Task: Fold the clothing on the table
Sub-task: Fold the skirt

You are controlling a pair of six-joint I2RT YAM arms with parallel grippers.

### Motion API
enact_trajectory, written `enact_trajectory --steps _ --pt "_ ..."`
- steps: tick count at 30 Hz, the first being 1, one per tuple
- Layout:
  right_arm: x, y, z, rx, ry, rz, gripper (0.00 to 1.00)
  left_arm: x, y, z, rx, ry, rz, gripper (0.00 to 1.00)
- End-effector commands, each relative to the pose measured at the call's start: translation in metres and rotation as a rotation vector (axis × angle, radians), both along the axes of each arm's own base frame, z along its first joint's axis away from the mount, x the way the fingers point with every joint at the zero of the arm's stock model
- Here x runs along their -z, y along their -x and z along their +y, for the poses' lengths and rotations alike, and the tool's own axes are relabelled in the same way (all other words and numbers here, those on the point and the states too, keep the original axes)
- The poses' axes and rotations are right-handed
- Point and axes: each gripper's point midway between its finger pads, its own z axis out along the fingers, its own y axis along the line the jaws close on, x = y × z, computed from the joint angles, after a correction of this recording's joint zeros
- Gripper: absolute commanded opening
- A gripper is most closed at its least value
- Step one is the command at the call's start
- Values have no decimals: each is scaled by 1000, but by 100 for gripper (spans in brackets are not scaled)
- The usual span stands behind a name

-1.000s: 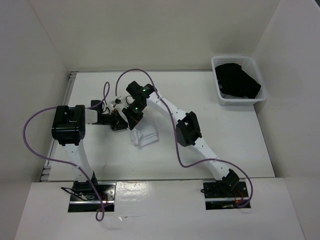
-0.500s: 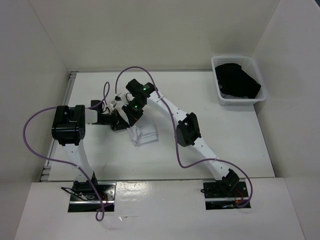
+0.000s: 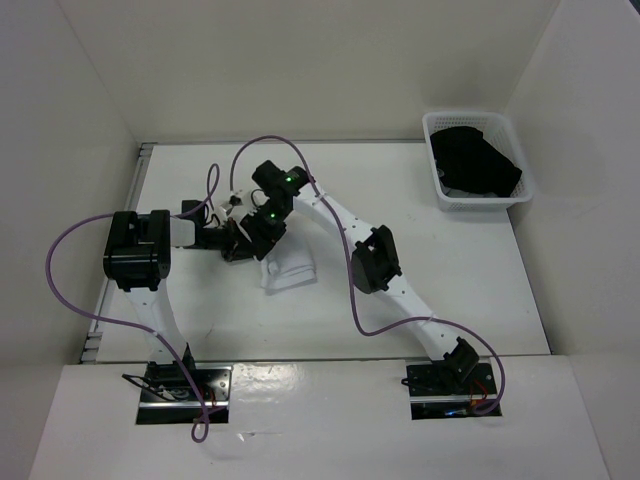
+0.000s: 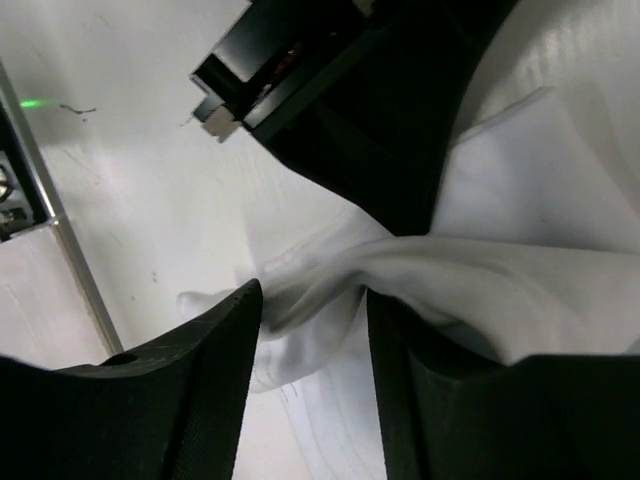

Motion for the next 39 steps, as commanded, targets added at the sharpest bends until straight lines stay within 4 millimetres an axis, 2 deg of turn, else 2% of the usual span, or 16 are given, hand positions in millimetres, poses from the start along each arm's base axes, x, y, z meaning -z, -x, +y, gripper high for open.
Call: enact_trajectory --steps 1,3,8,14,17,19,22,24,28,30,32,34,36,37,38,39 --pt "-42 22 6 -79 -80 4 53 20 2 5 0 -69 10 0" --pt "-45 30 5 -102 -92 32 57 20 2 5 0 -69 10 0" --pt "-66 63 3 -215 -185 115 69 19 2 4 4 -60 10 0" --pt "-90 76 -5 -285 -246 93 80 19 4 4 4 -60 19 0" --pt "-107 70 -17 -280 -259 50 84 7 -2 5 21 -71 -24 0" --pt "-112 57 -30 -242 -248 29 86 2 0 6 38 -78 -26 0" --pt "-113 49 -51 -219 -230 16 91 -4 2 17 63 -127 -56 1" --pt "-119 43 -64 -212 -220 -25 97 -8 1 37 46 -160 -90 4" --pt "-113 32 -87 -158 -190 -53 99 -22 5 69 10 -185 -114 13" --pt "-110 19 -97 -127 -180 -95 99 -32 6 83 -13 -208 -139 19" --pt "-100 17 -107 -108 -149 -96 99 -46 3 88 -1 -233 -203 25" --pt "-97 17 -116 -91 -131 -97 99 -55 3 98 -16 -251 -237 38" --pt "-88 12 -121 -77 -117 -101 99 -60 3 102 -17 -259 -251 45" --pt "-92 12 -121 -77 -122 -110 99 -59 3 107 -28 -270 -246 50" --pt "-88 12 -122 -74 -112 -111 99 -61 2 108 -25 -287 -263 57" --pt "-88 14 -124 -74 -111 -108 99 -61 3 113 -37 -286 -253 59"
